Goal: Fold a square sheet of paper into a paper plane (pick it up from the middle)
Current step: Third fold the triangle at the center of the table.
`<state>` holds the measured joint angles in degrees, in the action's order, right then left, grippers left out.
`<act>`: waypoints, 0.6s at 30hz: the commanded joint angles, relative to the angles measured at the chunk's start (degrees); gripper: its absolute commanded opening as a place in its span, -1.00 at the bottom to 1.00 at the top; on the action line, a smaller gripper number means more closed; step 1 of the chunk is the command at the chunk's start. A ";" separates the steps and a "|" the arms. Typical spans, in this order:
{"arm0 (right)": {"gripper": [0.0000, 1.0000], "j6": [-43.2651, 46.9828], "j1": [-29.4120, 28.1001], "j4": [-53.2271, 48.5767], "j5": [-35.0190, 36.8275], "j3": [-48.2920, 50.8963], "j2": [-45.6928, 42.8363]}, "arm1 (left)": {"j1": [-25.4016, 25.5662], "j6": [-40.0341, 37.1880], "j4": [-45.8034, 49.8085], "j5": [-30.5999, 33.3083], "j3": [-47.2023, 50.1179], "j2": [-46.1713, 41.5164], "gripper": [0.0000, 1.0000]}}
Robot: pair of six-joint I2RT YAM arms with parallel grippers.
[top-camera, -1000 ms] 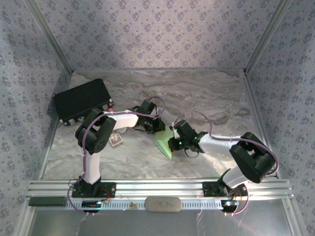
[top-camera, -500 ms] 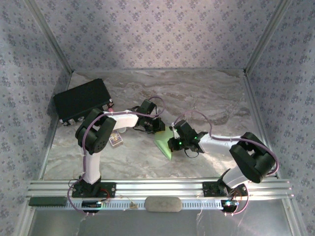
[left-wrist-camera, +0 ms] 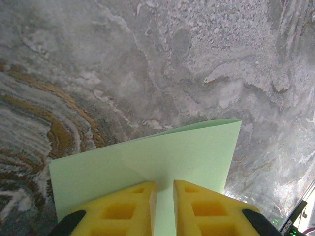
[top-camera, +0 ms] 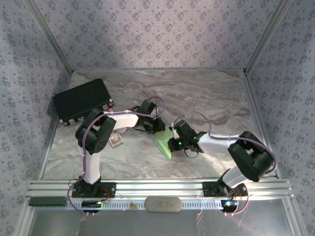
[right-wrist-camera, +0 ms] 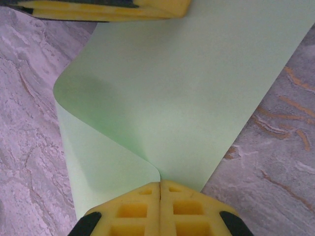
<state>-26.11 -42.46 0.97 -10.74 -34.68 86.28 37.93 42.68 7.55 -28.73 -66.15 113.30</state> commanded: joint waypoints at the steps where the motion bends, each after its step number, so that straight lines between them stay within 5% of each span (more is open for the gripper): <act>1: -1.00 -0.16 0.32 -1.43 0.64 -0.87 1.26 | 0.36 -0.48 4.02 1.79 0.14 -0.72 -0.64; 14: -1.00 0.45 0.64 -1.27 0.41 -0.84 1.70 | -0.92 -0.19 5.33 8.06 0.03 -10.18 -0.33; 18: -1.00 1.01 1.10 -1.50 0.23 -1.01 1.71 | -1.02 3.22 0.71 8.19 6.78 -17.07 -0.43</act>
<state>-26.09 -42.09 1.06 -10.96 -34.98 86.70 36.99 43.64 10.37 -22.13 -62.94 100.77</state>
